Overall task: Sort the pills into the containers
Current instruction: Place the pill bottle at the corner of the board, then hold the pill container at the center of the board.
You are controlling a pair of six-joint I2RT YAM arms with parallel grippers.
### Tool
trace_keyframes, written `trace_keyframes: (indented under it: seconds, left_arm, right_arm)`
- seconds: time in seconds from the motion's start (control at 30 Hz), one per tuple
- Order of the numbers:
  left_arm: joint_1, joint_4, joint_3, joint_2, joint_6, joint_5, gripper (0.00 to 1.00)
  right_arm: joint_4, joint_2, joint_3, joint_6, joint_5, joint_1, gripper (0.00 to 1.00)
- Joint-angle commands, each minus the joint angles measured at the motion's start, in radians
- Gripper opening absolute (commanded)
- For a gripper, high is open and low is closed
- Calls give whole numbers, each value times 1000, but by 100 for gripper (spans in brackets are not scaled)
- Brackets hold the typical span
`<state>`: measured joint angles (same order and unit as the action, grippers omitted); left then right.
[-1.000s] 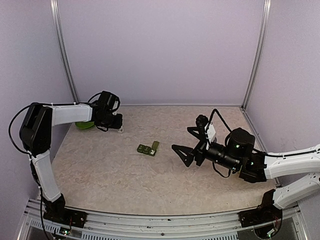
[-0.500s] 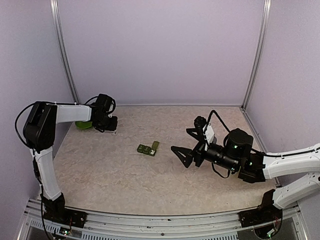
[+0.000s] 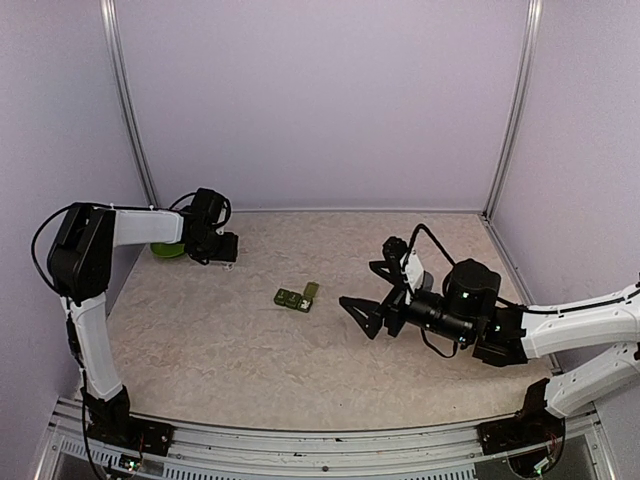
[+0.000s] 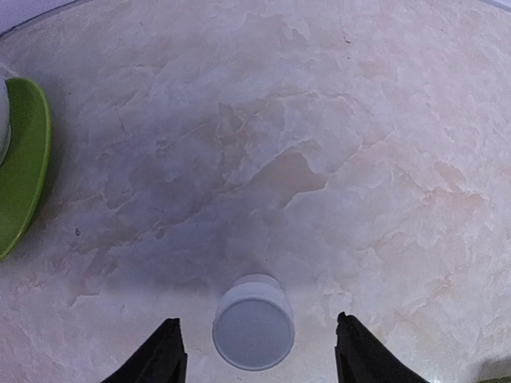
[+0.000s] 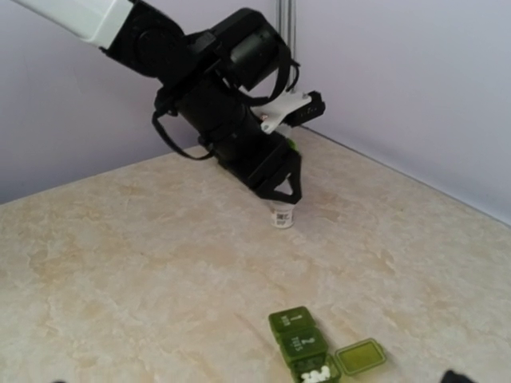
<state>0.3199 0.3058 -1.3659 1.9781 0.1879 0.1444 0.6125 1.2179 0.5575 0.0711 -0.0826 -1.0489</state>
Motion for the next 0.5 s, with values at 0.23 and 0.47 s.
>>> trace_keyframes:
  seconds: [0.23, 0.47]
  left_arm:
    - [57, -37, 36, -147, 3, 48, 99]
    - [162, -97, 173, -270, 40, -29, 99]
  right_arm:
    - [-34, 83, 81, -1, 103, 8, 100]
    - [-52, 169, 168, 83, 218, 58, 100]
